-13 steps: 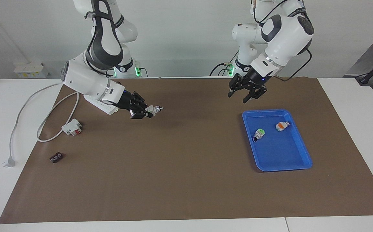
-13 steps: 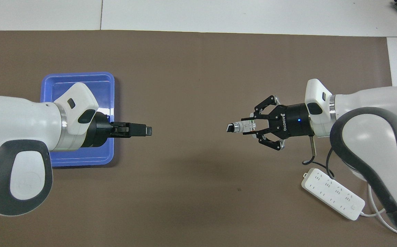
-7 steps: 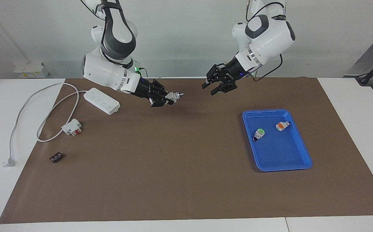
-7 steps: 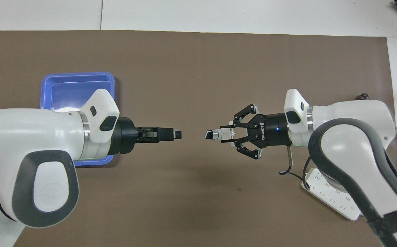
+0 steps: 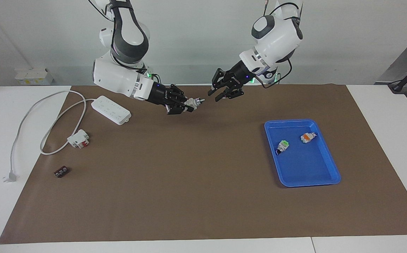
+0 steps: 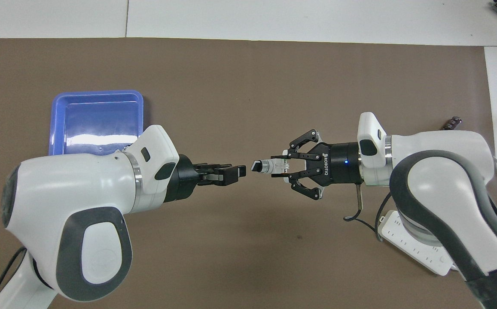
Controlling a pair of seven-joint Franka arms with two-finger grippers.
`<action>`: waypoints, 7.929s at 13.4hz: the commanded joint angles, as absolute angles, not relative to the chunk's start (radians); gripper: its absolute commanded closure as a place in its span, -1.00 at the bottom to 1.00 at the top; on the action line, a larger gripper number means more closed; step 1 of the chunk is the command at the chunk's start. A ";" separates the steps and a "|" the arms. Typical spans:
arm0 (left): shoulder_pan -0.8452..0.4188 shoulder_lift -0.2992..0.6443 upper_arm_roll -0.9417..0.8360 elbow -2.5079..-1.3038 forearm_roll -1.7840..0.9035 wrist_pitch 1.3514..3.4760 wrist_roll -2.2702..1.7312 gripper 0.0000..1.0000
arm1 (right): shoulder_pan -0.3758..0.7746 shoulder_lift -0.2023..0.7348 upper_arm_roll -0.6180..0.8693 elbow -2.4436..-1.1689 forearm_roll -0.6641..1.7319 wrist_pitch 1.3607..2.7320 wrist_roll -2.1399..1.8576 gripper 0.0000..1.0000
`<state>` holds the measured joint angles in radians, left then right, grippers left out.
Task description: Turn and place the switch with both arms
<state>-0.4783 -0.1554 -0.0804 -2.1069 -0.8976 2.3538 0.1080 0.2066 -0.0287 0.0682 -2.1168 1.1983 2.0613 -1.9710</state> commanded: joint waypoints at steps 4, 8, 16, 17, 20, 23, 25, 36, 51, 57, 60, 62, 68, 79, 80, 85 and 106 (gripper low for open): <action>-0.548 -0.155 -0.067 -2.128 -0.963 2.465 0.147 0.20 | 0.216 -0.057 0.064 -2.145 1.227 2.085 -1.960 1.00; -0.546 -0.146 -0.067 -2.123 -0.966 2.461 0.196 0.21 | 0.216 -0.057 0.064 -2.145 1.227 2.085 -1.960 1.00; -0.545 -0.123 -0.067 -2.103 -0.968 2.442 0.309 0.21 | 0.216 -0.058 0.064 -2.146 1.227 2.086 -1.960 1.00; -0.537 -0.123 -0.067 -2.102 -1.000 2.428 0.348 0.21 | 0.216 -0.058 0.063 -2.146 1.227 2.086 -1.960 1.00; -0.537 -0.123 -0.066 -2.095 -1.058 2.422 0.405 0.21 | 0.215 -0.058 0.063 -2.146 1.226 2.086 -1.960 1.00; -0.535 -0.120 -0.066 -2.095 -1.062 2.422 0.457 0.24 | 0.216 -0.058 0.063 -2.146 1.227 2.086 -1.959 1.00; -0.534 -0.101 -0.066 -2.091 -1.063 2.422 0.491 0.24 | 0.215 -0.058 0.064 -2.146 1.227 2.086 -1.957 1.00; -0.537 -0.078 -0.066 -2.060 -1.063 2.421 0.509 0.37 | 0.215 -0.058 0.064 -2.146 1.226 2.086 -1.957 1.00; -0.548 -0.078 -0.064 -2.074 -1.063 2.418 0.511 1.00 | 0.215 -0.058 0.063 -2.146 1.223 2.088 -1.953 1.00; -0.548 -0.078 -0.064 -2.075 -1.063 2.418 0.439 1.00 | 0.215 -0.058 0.063 -2.146 1.218 2.086 -1.953 1.00; -0.549 -0.078 -0.064 -2.075 -1.063 2.418 0.297 1.00 | 0.215 -0.058 0.063 -2.146 1.215 2.086 -1.951 1.00; -0.558 -0.077 -0.066 -2.075 -1.060 2.431 0.179 1.00 | 0.215 -0.058 0.063 -2.146 1.215 2.086 -1.950 1.00; -0.561 -0.077 -0.066 -2.075 -1.060 2.433 -0.206 1.00 | 0.215 -0.058 0.063 -2.146 1.215 2.086 -1.948 1.00; -0.584 -0.075 -0.074 -2.069 -1.061 2.471 -0.848 1.00 | 0.215 -0.058 0.061 -2.148 1.212 2.086 -1.948 1.00; -0.584 -0.075 -0.074 -2.066 -1.060 2.488 -0.915 1.00 | 0.215 -0.058 0.061 -2.149 1.212 2.086 -1.947 1.00; -0.626 -0.074 -0.075 -2.066 -1.062 2.566 -1.100 1.00 | 0.215 -0.058 0.061 -2.151 1.212 2.086 -1.947 1.00; -0.549 -0.071 -0.064 -2.057 -0.647 2.390 -1.072 1.00 | 0.204 -0.066 0.057 -2.126 1.064 2.111 -1.864 -1.00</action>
<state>-0.5837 -0.0665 -0.0709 -2.0749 -0.7657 2.4837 -1.0775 0.2141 -0.0473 0.0519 -2.1359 1.1394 2.0966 -1.9300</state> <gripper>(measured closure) 0.890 0.000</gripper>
